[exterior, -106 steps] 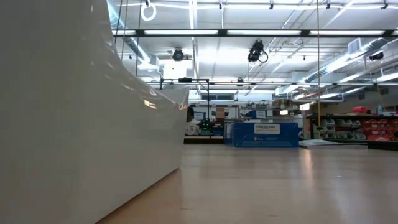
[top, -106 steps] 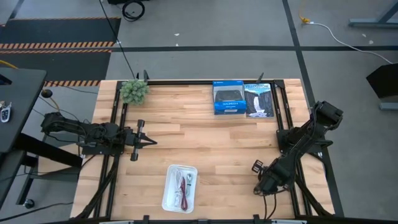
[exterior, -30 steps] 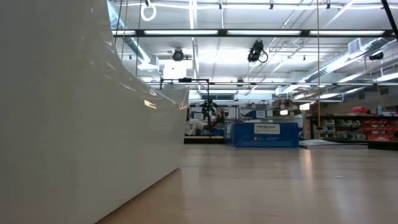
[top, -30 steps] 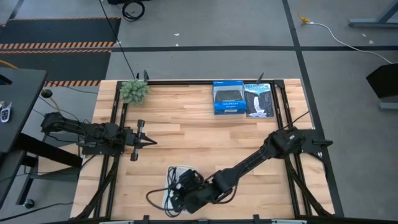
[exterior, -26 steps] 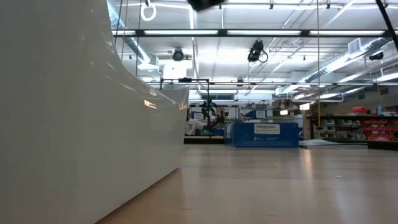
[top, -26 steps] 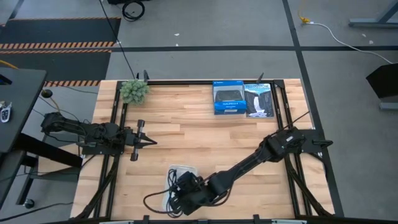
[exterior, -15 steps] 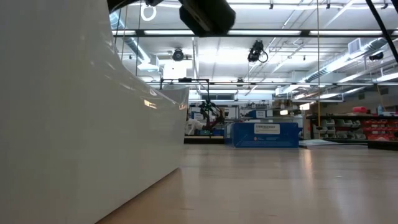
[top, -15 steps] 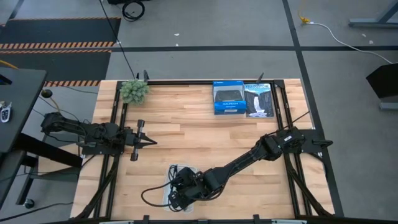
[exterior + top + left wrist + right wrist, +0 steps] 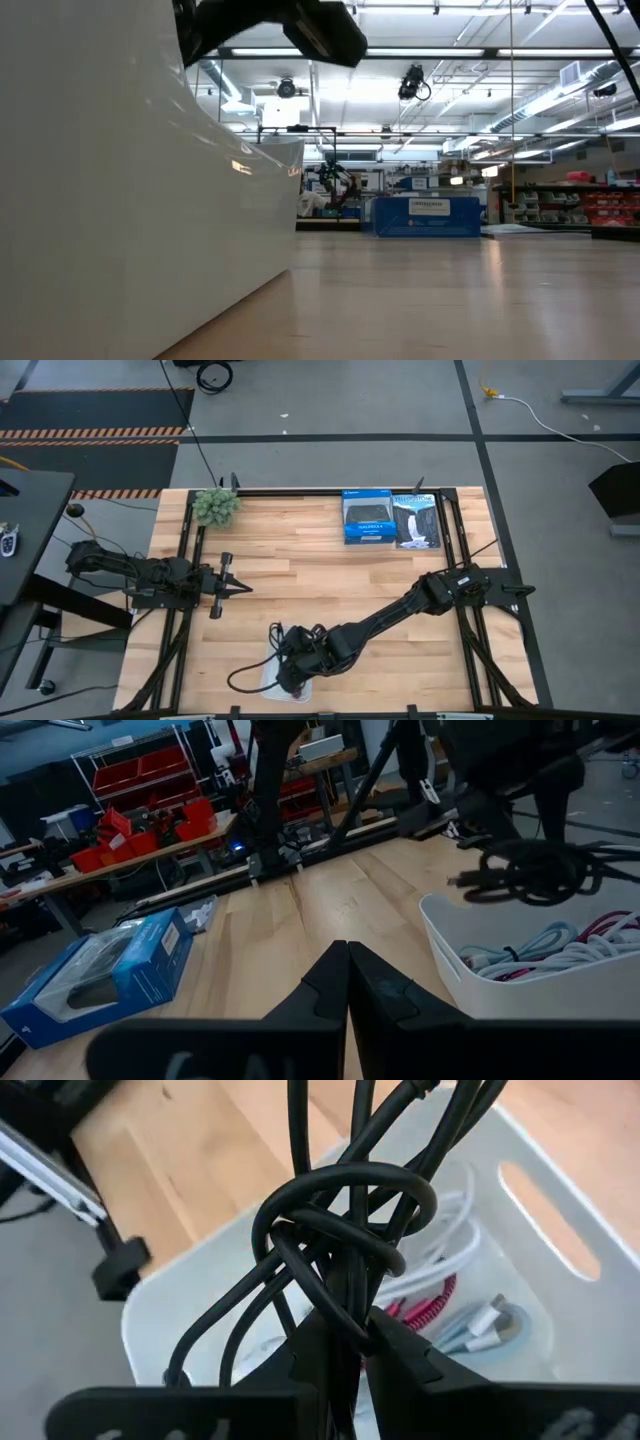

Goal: Pick and place USB-C Cables
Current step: Put the black charger cable into the bin

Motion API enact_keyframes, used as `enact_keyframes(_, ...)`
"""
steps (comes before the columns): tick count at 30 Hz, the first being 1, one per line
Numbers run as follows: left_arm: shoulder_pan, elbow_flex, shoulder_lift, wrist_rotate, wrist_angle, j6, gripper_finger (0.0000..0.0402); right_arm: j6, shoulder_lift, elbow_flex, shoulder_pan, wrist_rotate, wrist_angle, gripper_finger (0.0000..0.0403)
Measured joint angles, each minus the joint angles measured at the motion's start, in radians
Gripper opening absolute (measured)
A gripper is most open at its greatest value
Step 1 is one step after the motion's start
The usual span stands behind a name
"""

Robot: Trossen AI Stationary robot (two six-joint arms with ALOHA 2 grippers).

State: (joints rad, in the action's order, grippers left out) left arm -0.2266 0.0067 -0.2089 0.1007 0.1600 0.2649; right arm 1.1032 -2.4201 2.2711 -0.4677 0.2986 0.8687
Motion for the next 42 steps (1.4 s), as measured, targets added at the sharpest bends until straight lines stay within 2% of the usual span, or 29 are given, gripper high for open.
enact_keyframes(4, 0.0, 0.0, 0.0, 0.0, 0.0, 0.0, 0.0011, 0.023, -0.001, -0.037, -0.004, -0.052, -0.048, 0.0054)
enact_keyframes(10, 0.0, 0.0, 0.0, 0.0, 0.0, 0.0, 0.0011, 0.089, -0.001, -0.11, -0.007, -0.063, -0.074, 0.0054)
enact_keyframes(20, 0.0, 0.0, 0.0, 0.0, 0.0, 0.0, 0.0011, 0.232, 0.001, -0.228, 0.031, -0.199, -0.159, 0.0056)
enact_keyframes(25, 0.0, 0.0, 0.0, 0.0, 0.0, 0.0, 0.0011, 0.266, 0.001, -0.233, 0.054, -0.258, -0.167, 0.0061)
enact_keyframes(42, 0.0, 0.0, 0.0, 0.0, 0.0, 0.0, 0.0011, 0.219, 0.015, -0.217, 0.072, -0.309, -0.134, 0.0144)
